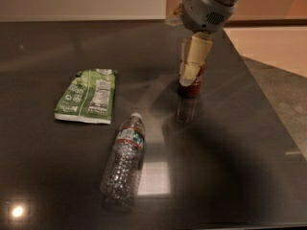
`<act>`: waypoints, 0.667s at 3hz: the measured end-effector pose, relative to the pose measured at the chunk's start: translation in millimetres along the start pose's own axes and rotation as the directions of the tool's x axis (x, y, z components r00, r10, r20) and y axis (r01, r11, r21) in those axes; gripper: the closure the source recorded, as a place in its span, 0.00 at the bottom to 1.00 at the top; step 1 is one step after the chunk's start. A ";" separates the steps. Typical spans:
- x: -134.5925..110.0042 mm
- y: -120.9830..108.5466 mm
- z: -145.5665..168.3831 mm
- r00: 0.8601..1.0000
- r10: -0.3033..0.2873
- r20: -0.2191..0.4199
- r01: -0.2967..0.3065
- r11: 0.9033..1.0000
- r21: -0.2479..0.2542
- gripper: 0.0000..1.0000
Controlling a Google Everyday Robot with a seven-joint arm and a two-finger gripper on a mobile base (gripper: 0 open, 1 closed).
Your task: Pick green jalapeno chip bag
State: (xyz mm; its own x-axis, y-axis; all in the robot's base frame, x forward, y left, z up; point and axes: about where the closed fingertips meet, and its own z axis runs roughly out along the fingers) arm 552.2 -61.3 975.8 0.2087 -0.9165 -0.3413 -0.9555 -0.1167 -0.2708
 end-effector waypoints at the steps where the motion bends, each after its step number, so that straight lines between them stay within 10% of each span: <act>1: -30.0 -16.4 34.4 0.998 -0.058 0.024 0.059 0.997 -0.040 0.00; 2: -50.7 -35.3 71.9 0.996 -0.087 0.030 0.089 0.992 -0.093 0.00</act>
Offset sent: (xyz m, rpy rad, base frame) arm 0.0636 0.1194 -0.0650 -0.0407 0.1185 0.1767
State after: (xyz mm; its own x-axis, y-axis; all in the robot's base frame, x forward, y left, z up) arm 590.3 16.7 938.0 0.2968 -0.8910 -0.3436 -0.9484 -0.2329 -0.2153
